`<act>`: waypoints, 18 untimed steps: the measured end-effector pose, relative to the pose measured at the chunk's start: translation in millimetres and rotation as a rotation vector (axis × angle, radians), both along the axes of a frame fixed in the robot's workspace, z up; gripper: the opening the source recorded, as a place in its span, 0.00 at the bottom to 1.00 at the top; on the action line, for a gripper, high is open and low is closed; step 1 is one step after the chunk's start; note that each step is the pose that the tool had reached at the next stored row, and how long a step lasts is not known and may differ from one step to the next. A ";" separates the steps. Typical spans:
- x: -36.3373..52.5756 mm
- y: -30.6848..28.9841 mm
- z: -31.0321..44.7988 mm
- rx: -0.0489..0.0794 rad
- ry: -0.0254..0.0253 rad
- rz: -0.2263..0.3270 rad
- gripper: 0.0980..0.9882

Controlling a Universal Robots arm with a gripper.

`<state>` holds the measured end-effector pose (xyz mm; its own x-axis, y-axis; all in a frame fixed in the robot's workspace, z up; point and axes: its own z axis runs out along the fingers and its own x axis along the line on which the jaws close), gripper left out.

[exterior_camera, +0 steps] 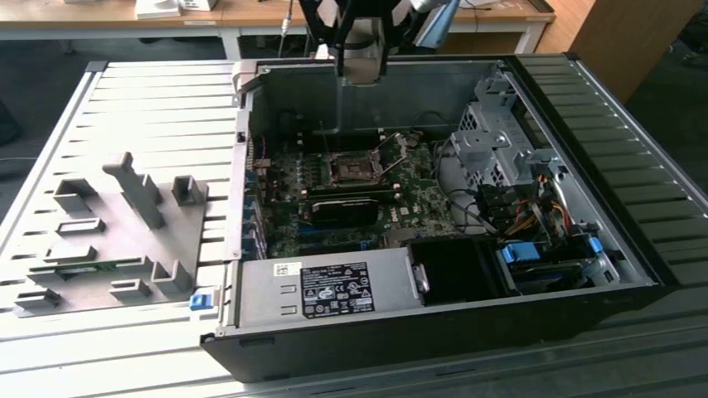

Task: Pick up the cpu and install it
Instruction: 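Pick up the cpu and move it towards the insertion slot, then place the cpu into insertion slot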

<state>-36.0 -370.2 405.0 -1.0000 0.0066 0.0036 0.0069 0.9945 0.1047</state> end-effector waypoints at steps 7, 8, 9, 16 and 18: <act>7.0 0.3 -0.5 0.008 -0.0054 0.000 0.48; 7.0 0.3 -0.5 0.008 -0.0055 0.000 0.48; 7.2 0.2 -0.6 0.008 -0.0056 0.000 0.48; 9.8 0.2 -0.7 0.007 -0.0053 -0.023 0.48; 9.8 0.2 -0.8 0.007 -0.0055 -0.044 0.48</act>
<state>-26.2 -370.0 404.2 -0.9987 0.0504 -0.0017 0.0499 0.9924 0.1121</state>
